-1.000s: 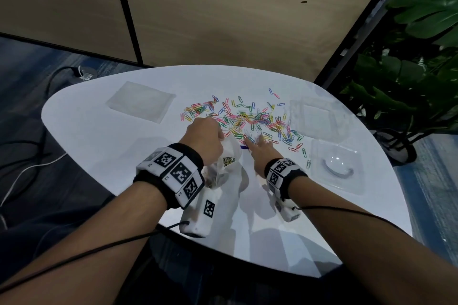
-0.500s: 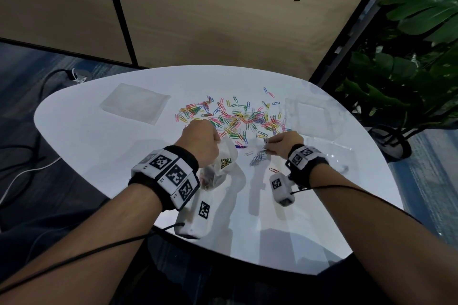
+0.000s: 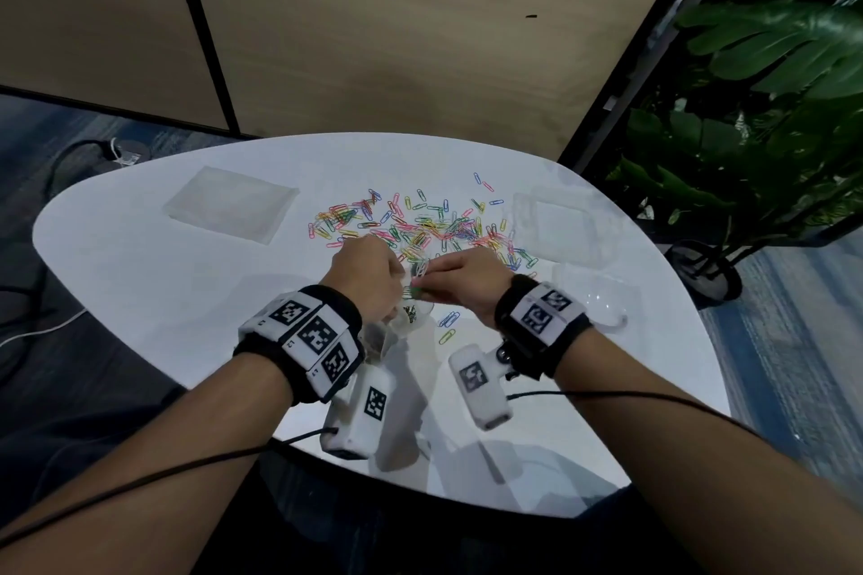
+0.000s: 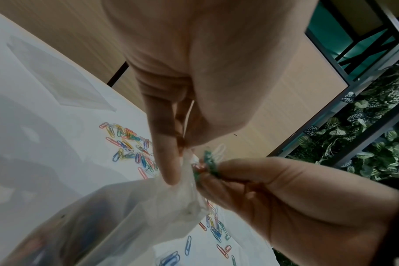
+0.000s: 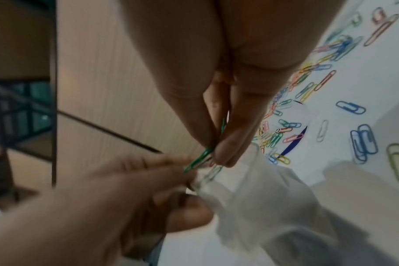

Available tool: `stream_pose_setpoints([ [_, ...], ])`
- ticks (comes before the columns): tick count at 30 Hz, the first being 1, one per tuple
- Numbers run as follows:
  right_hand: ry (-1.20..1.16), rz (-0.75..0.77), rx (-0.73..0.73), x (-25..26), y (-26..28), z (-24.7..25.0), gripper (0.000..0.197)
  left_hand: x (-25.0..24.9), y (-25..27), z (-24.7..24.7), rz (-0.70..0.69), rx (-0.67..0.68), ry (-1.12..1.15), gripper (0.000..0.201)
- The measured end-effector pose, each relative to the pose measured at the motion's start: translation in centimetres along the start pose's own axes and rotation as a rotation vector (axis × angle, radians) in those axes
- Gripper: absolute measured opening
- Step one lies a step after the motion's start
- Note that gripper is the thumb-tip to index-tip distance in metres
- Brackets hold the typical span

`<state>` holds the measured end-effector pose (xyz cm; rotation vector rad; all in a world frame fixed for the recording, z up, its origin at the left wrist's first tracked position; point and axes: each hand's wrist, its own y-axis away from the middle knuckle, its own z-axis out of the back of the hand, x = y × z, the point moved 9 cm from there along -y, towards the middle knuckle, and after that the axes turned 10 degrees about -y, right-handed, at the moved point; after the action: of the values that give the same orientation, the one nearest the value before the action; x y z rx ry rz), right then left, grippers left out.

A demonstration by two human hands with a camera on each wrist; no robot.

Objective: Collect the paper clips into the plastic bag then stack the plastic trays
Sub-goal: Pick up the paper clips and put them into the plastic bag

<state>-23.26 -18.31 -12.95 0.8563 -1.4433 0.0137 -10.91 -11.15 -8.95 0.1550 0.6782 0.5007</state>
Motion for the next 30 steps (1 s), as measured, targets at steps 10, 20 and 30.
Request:
stream_pose_setpoints([
  [10, 1.000, 0.285, 0.043, 1.7, 2.0, -5.0, 0.027, 0.2, -0.2, 1.1, -0.006, -0.098, 0.010, 0.024],
  [20, 0.930, 0.160, -0.226, 2.5, -0.1, 6.3, 0.044, 2.1, 0.2, 2.8, 0.016, -0.097, 0.045, 0.031],
  [30, 0.974, 0.103, -0.310, -7.1, -3.6, 8.5, 0.085, 4.5, 1.1, 4.9, 0.038, -0.119, 0.036, 0.030],
])
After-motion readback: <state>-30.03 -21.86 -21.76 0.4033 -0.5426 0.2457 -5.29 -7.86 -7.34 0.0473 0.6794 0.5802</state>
